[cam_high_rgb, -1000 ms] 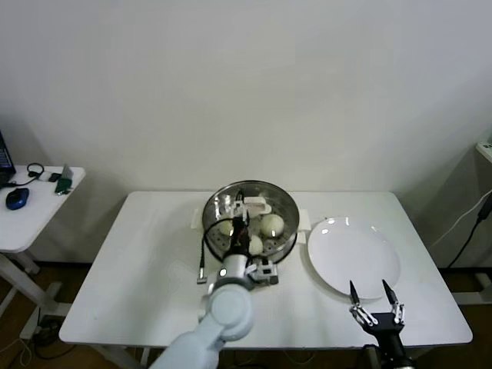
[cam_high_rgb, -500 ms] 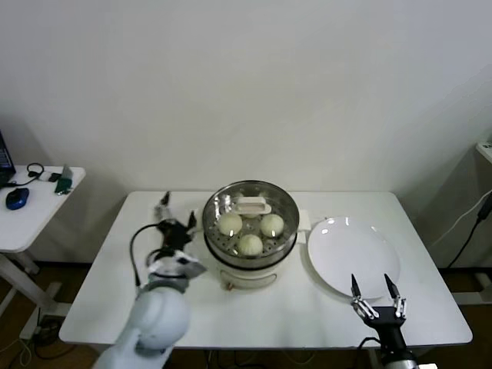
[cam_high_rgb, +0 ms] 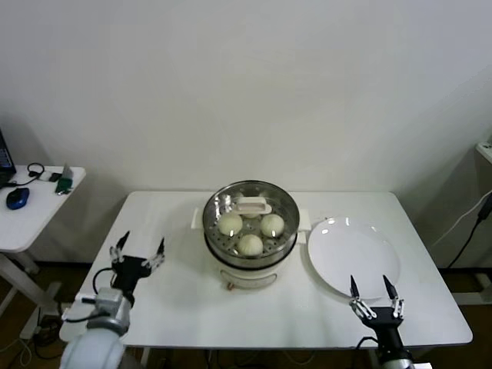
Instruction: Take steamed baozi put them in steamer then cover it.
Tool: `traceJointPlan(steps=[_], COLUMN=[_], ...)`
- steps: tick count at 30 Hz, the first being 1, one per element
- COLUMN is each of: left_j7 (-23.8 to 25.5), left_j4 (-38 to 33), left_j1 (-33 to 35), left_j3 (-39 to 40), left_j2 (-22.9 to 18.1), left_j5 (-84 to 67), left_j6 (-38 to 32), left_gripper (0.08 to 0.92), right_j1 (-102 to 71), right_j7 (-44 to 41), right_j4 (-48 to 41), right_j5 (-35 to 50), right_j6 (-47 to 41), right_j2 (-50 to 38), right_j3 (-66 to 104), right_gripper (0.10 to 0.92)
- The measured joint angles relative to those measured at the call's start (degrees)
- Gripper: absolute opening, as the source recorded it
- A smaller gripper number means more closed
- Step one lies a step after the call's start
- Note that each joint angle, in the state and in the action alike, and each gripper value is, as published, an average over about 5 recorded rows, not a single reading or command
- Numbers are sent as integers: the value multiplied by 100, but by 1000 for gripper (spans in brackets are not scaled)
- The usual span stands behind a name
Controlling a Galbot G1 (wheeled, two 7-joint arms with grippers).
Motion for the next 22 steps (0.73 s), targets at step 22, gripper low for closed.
traceJointPlan(steps=[22], left_j7=[352], left_j4=[699], left_j1=[737], left_j3=[-337], left_j2=[-228], left_j5=[-1528], left_j6=[-1960], left_gripper=[823], right_j1=[169], right_j7=[0], right_j4=[-270], right_j5=[-57], right_j6=[67], right_j2=[5], right_j3=[-73], right_gripper=[823])
